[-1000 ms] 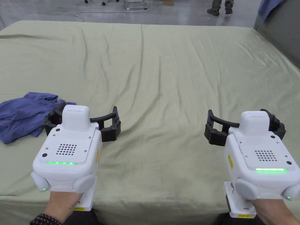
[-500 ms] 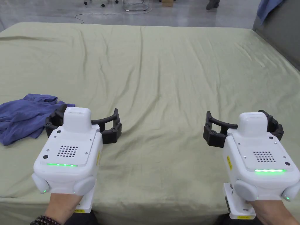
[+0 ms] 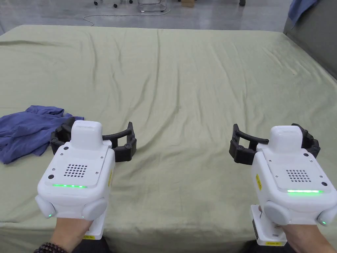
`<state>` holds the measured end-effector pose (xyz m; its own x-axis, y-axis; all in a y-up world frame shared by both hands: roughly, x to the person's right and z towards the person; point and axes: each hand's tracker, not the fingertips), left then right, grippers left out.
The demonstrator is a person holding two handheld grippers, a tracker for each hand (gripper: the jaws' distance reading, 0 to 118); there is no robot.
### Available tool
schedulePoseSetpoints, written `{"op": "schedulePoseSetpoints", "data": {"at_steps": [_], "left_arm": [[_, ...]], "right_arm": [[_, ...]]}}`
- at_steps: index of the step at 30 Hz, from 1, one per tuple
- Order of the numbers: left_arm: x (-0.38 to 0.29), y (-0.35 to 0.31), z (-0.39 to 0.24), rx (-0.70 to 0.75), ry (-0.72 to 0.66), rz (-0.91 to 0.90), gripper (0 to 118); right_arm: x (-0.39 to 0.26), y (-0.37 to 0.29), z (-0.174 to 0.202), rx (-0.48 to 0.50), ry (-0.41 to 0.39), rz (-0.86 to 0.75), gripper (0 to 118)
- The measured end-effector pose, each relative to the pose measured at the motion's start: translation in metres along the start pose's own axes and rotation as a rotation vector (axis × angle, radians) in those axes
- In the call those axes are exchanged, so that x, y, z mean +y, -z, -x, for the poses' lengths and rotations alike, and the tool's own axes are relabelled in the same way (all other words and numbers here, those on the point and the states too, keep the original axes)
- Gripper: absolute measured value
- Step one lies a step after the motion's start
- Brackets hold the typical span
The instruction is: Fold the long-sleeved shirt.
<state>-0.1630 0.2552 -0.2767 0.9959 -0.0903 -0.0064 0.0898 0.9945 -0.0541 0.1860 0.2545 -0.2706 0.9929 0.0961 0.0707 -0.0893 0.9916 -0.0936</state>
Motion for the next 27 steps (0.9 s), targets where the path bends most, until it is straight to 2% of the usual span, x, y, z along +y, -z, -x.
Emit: {"op": "schedulePoseSetpoints", "data": {"at_steps": [27], "left_arm": [[0.0019, 0.0, 0.0029, -0.002, -0.01, -0.008, 118]], "right_arm": [[0.0018, -0.0005, 0.001, 0.014, -0.002, 0.003, 118]]}}
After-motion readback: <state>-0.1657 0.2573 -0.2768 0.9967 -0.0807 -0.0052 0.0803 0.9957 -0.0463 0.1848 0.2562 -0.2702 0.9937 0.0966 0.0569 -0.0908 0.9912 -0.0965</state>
